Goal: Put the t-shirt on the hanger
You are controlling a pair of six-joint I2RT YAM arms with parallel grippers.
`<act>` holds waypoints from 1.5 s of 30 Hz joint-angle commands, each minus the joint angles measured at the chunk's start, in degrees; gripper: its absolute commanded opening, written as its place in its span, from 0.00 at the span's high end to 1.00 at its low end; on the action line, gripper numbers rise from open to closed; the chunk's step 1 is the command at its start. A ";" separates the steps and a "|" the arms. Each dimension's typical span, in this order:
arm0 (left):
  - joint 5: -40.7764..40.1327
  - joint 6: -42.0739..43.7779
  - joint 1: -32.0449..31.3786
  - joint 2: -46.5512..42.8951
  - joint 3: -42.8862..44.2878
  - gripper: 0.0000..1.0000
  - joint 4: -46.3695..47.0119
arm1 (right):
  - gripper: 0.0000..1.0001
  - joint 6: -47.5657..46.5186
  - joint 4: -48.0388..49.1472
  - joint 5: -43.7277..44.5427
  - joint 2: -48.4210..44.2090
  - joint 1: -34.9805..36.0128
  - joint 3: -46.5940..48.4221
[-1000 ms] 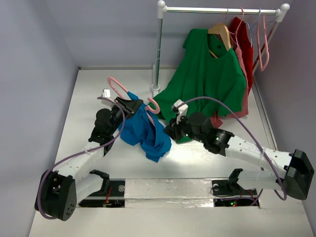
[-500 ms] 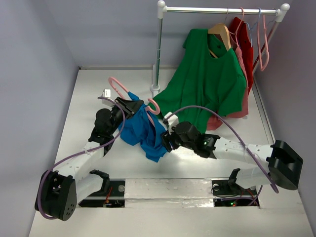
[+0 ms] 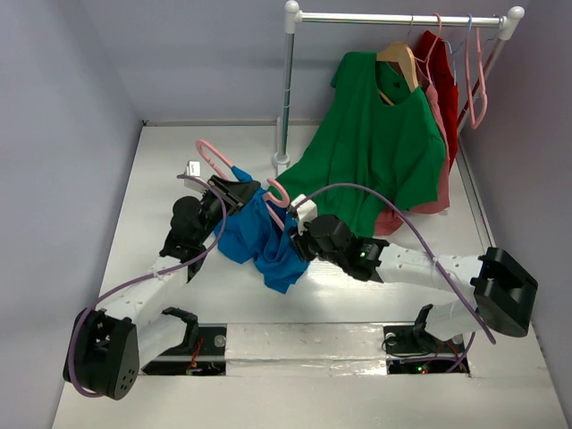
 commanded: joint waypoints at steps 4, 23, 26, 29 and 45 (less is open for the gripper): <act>2.13 -0.37 0.24 -1.54 0.31 1.00 4.82 | 0.58 -1.77 7.14 2.54 0.75 0.43 4.01; 3.45 -1.16 0.24 -3.04 0.31 1.00 4.21 | 0.59 -1.86 16.73 -6.33 6.21 -2.64 5.95; 3.45 -1.16 0.24 -3.39 0.39 1.00 4.29 | 0.66 -1.86 17.43 -6.16 6.74 -2.64 6.12; 3.36 -1.16 0.24 -3.30 0.57 1.00 4.12 | 0.85 -1.86 17.61 -5.29 6.39 -2.64 5.77; -4.90 11.23 0.24 -7.17 7.78 0.29 -7.04 | 1.00 2.00 4.52 -5.90 -8.29 -3.17 1.38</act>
